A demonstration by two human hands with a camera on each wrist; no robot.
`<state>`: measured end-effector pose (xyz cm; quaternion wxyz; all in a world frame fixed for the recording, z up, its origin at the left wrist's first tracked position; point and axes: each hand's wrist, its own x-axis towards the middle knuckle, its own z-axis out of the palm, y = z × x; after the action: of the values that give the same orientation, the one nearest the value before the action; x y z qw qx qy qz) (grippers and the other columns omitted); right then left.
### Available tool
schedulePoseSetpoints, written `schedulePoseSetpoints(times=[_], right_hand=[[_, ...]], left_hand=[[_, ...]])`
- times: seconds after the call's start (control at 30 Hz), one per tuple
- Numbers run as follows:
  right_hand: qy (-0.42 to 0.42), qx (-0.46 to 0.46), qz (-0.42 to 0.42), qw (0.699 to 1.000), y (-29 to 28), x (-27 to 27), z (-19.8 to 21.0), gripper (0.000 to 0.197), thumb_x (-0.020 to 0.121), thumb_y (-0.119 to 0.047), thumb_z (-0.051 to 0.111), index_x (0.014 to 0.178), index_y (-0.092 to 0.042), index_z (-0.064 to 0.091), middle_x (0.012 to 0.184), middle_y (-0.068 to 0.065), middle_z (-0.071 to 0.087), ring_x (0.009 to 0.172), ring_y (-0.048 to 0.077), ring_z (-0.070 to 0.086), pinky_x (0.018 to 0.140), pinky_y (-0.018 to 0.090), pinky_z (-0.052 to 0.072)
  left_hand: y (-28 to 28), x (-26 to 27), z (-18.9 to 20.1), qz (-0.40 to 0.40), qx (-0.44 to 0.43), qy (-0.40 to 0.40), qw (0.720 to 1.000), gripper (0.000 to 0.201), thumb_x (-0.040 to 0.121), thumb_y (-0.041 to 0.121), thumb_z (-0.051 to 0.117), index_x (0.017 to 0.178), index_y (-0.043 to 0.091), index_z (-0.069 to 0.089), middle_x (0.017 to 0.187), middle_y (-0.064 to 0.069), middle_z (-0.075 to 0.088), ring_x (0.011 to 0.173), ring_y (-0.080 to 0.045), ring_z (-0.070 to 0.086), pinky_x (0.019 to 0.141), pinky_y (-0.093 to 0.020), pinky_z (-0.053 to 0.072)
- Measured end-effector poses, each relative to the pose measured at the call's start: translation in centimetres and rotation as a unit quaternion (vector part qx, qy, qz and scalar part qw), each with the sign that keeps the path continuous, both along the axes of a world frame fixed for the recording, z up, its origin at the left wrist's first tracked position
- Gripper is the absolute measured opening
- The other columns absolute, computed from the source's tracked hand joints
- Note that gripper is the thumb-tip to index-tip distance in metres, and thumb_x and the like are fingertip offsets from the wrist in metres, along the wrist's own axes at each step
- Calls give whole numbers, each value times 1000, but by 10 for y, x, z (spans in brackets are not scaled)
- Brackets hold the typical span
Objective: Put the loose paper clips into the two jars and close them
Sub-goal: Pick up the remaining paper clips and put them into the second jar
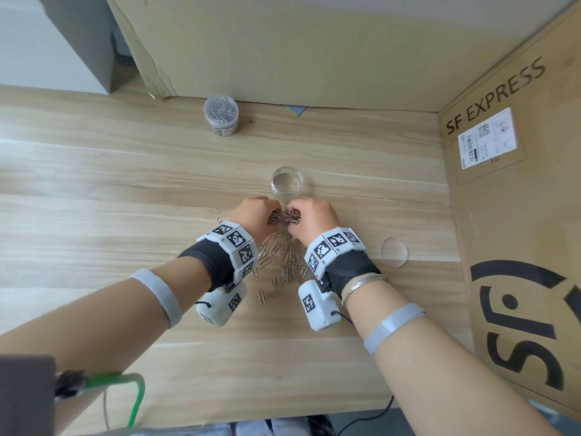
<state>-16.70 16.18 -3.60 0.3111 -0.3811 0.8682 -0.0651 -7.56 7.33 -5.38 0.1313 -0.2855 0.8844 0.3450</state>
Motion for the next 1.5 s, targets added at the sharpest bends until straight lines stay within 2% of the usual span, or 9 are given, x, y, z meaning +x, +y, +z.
schedulePoseSetpoints(times=[0.1, 0.23, 0.5, 0.77, 1.0, 1.13, 1.27, 1.43, 1.5], right_hand=[[10, -24, -11, 1000, -14, -13, 15, 35, 82, -13, 66, 117, -18, 64, 115, 8, 68, 103, 25, 64, 88, 28, 51], [21, -50, -19, 998, -38, -31, 26, 31, 81, -13, 67, 112, -18, 67, 111, 7, 70, 99, 24, 65, 83, 25, 50], [11, -32, 4, 999, -65, -41, 13, 25, 79, -13, 66, 103, -16, 69, 103, 10, 71, 97, 28, 65, 80, 30, 51], [-7, -25, 6, 1000, -66, -48, 8, 29, 83, -15, 63, 111, -20, 68, 113, 2, 71, 107, 22, 63, 94, 30, 50], [-1, -74, -94, 993, -54, -66, 12, 21, 91, -17, 51, 96, -21, 72, 100, 4, 73, 83, 23, 70, 79, 35, 58], [12, -15, -94, 995, -36, -77, 8, 22, 90, -16, 50, 97, -22, 71, 103, 4, 72, 92, 24, 67, 83, 33, 56], [-10, 29, -75, 997, -22, -72, -3, 27, 88, -17, 56, 112, -22, 65, 115, 2, 68, 103, 22, 64, 92, 34, 52], [-9, 48, -21, 999, -19, -59, -12, 44, 85, -17, 63, 128, -15, 54, 133, 6, 55, 123, 23, 51, 105, 30, 39], [-15, 46, -36, 998, -19, -54, -15, 43, 82, -21, 69, 122, -13, 57, 129, 7, 56, 119, 23, 53, 101, 30, 40]], left_hand=[[-12, -14, 16, 7, -12, 23, 1000, 21, 86, 7, 54, 105, 4, 62, 103, -14, 65, 96, -29, 59, 79, -30, 43], [-32, -33, 30, 38, -28, 30, 998, 21, 85, 5, 54, 104, 4, 62, 103, -16, 66, 96, -29, 59, 72, -27, 37], [-49, -46, 28, 40, -46, -42, 997, 24, 87, 7, 50, 108, 3, 61, 107, -18, 66, 102, -33, 59, 74, -31, 41], [-52, -52, 23, 33, -53, -61, 996, 27, 86, 10, 53, 111, 6, 62, 112, -16, 65, 106, -33, 58, 84, -34, 46], [-49, -61, 22, 32, -46, -49, 997, 23, 86, 8, 52, 106, 6, 62, 109, -14, 66, 101, -30, 59, 75, -31, 44], [-48, -69, 21, 34, -31, -42, 998, 24, 86, 13, 57, 109, 7, 61, 112, -13, 64, 103, -29, 58, 74, -28, 42], [-46, -68, 18, 40, -12, -32, 999, 33, 88, 20, 59, 120, 12, 59, 119, -8, 64, 109, -25, 59, 92, -32, 49], [-44, -64, 22, 76, -2, 35, 997, 23, 92, 14, 45, 93, 17, 67, 91, -12, 65, 85, -28, 60, 72, -29, 44], [-46, -61, 21, 122, 4, 69, 990, 22, 91, 9, 44, 102, 11, 63, 97, -12, 69, 84, -29, 62, 72, -31, 46]])
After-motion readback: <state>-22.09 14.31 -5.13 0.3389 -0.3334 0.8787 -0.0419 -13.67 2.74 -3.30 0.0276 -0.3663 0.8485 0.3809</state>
